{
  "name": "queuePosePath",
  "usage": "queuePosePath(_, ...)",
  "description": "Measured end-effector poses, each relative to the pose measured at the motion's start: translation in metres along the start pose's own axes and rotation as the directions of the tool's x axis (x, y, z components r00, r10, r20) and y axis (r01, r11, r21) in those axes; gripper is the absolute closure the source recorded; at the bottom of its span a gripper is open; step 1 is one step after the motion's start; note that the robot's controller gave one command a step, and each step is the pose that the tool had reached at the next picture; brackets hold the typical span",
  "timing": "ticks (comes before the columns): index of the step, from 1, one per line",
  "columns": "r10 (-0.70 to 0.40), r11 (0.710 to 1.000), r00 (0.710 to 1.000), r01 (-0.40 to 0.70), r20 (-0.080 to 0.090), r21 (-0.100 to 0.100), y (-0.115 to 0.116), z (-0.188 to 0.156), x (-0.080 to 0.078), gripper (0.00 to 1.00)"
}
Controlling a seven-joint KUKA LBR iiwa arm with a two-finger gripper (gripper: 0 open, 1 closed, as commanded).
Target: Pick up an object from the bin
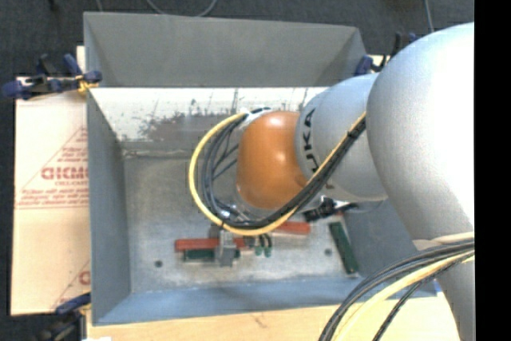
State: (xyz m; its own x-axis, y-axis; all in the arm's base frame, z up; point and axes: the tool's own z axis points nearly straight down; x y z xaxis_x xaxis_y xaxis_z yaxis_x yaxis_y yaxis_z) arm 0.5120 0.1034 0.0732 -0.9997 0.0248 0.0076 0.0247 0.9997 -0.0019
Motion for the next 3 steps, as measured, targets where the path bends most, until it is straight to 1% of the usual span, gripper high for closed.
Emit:
queuePosePath(1,0.057,0.998,0.998,-0.057,0.024,-0.009,-0.009,-0.001,0.025,1.00)
queuePosePath(2,-0.231,0.973,0.973,0.231,0.015,0.001,-0.015,-0.019,-0.055,1.00)
queuePosePath(3,-0.228,0.974,0.974,0.228,0.012,-0.001,-0.015,-0.018,-0.054,0.00)
